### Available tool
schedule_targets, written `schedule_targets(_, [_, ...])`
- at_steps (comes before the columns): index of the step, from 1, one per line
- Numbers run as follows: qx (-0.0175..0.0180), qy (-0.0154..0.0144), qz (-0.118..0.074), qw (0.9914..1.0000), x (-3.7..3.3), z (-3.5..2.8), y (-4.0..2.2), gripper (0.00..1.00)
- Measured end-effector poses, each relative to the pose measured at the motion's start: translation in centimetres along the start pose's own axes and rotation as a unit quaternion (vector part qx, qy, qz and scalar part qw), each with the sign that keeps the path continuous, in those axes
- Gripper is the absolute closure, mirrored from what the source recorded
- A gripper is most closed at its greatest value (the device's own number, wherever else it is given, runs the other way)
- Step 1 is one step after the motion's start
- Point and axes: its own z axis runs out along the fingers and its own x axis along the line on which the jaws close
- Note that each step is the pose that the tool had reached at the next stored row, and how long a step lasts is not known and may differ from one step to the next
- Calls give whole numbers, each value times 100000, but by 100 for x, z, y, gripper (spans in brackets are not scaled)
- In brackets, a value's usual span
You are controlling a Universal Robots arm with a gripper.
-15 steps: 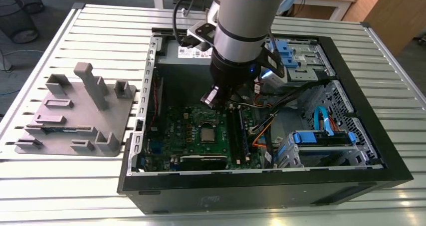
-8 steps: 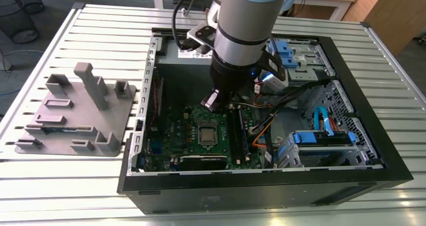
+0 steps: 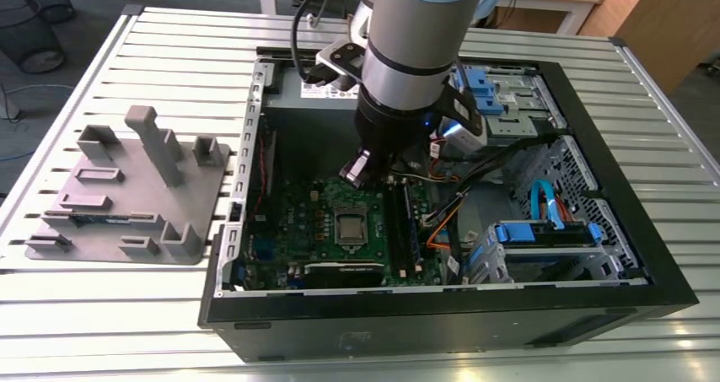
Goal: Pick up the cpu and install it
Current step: 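Close the cpu cover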
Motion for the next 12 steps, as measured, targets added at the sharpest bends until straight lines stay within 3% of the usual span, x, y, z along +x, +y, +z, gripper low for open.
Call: schedule_targets(12, [104,127,9,100000,-5,12,4,89])
